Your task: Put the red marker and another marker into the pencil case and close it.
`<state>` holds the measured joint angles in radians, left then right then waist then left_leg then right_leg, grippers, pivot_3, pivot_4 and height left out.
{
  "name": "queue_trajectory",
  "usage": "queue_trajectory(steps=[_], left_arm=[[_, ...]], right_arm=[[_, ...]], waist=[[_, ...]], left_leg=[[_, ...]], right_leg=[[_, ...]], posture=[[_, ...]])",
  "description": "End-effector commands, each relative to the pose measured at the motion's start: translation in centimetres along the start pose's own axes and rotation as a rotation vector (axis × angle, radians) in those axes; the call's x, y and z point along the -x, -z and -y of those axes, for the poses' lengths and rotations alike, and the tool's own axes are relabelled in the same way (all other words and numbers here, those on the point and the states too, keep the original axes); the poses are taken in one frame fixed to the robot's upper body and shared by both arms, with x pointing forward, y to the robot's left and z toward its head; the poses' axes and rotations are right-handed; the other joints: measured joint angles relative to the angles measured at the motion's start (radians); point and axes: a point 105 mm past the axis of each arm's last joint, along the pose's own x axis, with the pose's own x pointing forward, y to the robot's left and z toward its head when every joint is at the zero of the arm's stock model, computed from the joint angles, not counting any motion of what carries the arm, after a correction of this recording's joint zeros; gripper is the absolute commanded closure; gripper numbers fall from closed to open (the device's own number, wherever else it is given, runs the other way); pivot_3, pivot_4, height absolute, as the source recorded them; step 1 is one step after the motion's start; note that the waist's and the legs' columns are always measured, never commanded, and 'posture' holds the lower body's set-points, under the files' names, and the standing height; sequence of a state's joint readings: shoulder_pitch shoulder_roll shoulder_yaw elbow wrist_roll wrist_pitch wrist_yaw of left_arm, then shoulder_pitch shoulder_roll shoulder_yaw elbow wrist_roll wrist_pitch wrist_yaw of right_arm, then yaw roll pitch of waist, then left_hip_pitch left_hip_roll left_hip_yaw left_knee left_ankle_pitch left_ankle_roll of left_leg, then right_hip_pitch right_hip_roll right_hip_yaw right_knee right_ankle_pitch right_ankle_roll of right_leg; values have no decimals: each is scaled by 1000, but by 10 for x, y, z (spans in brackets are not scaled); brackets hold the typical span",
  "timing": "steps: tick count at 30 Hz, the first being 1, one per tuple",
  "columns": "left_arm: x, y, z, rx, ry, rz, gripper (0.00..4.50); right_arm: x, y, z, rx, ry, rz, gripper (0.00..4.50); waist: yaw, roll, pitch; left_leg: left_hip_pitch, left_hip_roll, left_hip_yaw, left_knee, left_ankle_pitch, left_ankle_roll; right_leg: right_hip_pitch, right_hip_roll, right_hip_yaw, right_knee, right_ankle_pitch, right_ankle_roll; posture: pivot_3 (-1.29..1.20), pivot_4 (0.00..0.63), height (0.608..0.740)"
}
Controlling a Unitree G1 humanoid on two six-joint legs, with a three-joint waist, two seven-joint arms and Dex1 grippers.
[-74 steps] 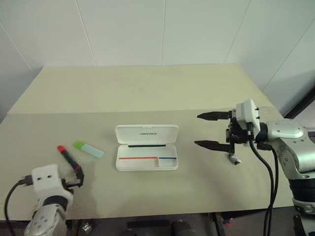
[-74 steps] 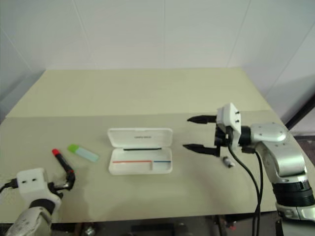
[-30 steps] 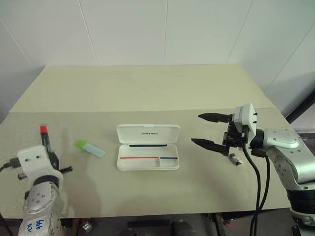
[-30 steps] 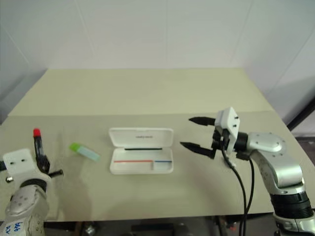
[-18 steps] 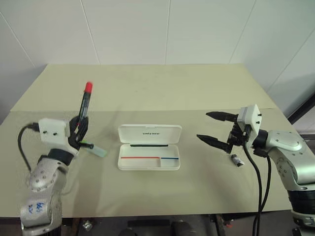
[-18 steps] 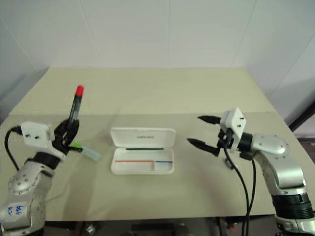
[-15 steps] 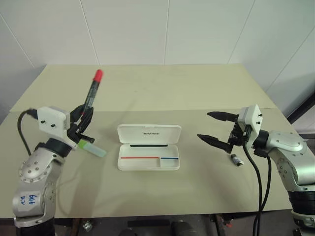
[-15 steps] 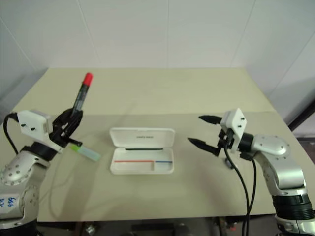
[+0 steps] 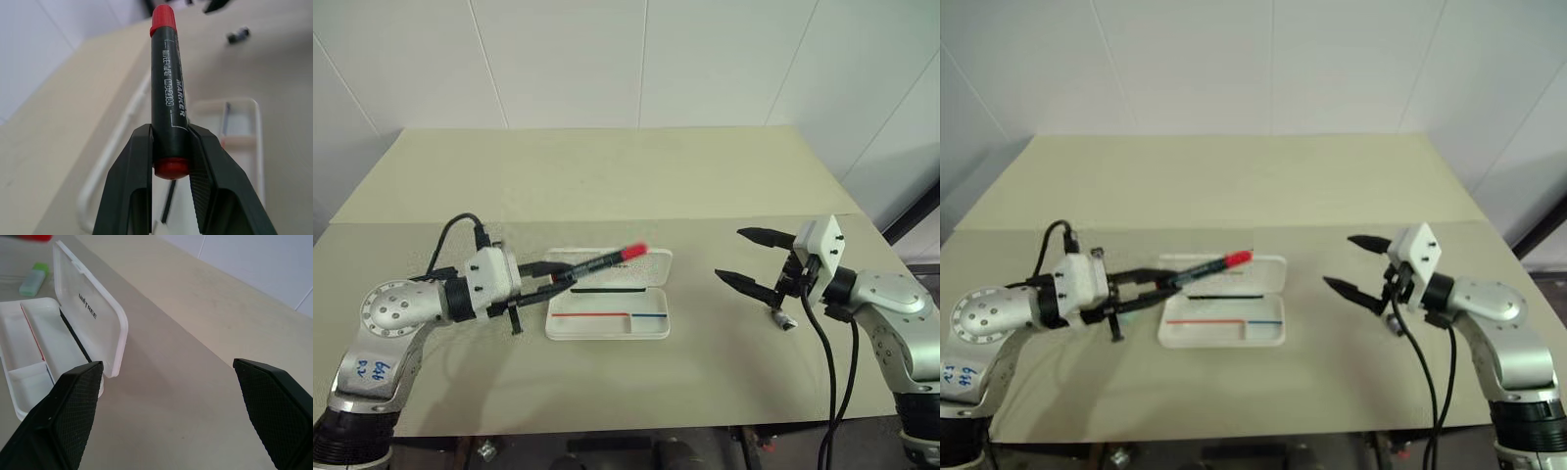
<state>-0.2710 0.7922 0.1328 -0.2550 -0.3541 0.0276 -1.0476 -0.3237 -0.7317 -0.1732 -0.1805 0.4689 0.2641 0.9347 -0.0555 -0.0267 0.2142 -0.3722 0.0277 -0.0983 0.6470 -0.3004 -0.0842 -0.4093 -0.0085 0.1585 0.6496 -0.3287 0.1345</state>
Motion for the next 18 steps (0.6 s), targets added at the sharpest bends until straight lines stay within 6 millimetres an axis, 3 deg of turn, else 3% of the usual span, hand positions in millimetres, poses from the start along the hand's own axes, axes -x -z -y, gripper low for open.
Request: queue_trajectory(steps=[1,7,18], left_arm=[[-2,3,1,-74,88,-18,3840],[-15,26,2,-77,162,-92,3840],[-40,49,-6,-98,214,-143,3840]], right_arm=[[8,-18,4,60,45,34,0],[11,-20,0,62,71,35,0],[19,-25,-6,62,133,42,0]], waist=[[0,0,0],[0,0,0],[1,0,0]], left_leg=[[0,0,0,0,0,0],[0,0,0,0,0,0],[0,0,-1,1,0,1]], right_leg=[[0,0,0,0,0,0],[0,0,0,0,0,0],[0,0,0,3,0,0]], posture=[[0,150,740],[0,150,740],[0,150,740]])
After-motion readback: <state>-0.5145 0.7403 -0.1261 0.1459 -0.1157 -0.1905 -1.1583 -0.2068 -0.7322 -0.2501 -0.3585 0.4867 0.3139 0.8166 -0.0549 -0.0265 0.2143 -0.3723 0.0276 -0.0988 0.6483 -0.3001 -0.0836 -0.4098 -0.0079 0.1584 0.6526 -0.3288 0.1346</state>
